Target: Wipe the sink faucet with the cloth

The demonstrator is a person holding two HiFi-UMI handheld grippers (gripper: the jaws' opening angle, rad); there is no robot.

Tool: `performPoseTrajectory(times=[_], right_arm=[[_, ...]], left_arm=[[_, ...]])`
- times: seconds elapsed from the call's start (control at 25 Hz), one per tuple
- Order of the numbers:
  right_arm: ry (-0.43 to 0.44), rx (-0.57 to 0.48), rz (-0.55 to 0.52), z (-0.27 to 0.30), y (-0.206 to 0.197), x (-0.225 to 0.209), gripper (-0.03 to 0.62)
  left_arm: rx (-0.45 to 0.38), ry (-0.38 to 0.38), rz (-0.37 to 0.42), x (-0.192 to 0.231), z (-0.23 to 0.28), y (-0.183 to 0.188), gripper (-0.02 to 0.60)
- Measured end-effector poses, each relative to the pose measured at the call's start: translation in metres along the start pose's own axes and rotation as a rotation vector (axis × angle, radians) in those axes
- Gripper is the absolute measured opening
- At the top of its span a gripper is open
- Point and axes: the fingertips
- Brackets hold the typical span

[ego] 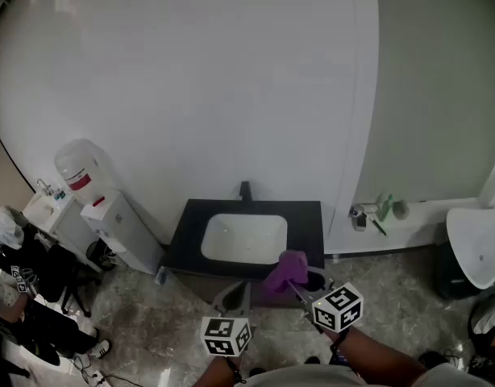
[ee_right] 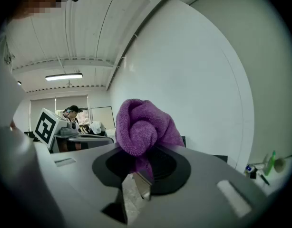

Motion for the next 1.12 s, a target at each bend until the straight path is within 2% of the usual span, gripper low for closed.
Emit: performPoseTrajectory(times=[0.16, 1.12], right_arm=[[0.006, -0.013, -0.024, -0.002, 0.006, 0.007, 0.081], [0.012, -0.006, -0.005, 0.003, 0.008, -0.001, 0.081]], left_arm=[[0.0, 0.001, -0.008, 0.001, -0.003, -0.001, 0.005], [0.02, 0.005, -0.016, 0.006, 0.007, -0.005, 0.005]])
Point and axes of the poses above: the fingertips, and each gripper's own axes: z forward along the fingers, x to its left, y out of its top, and after that the axes turned 13 degrees about -y, right-handed
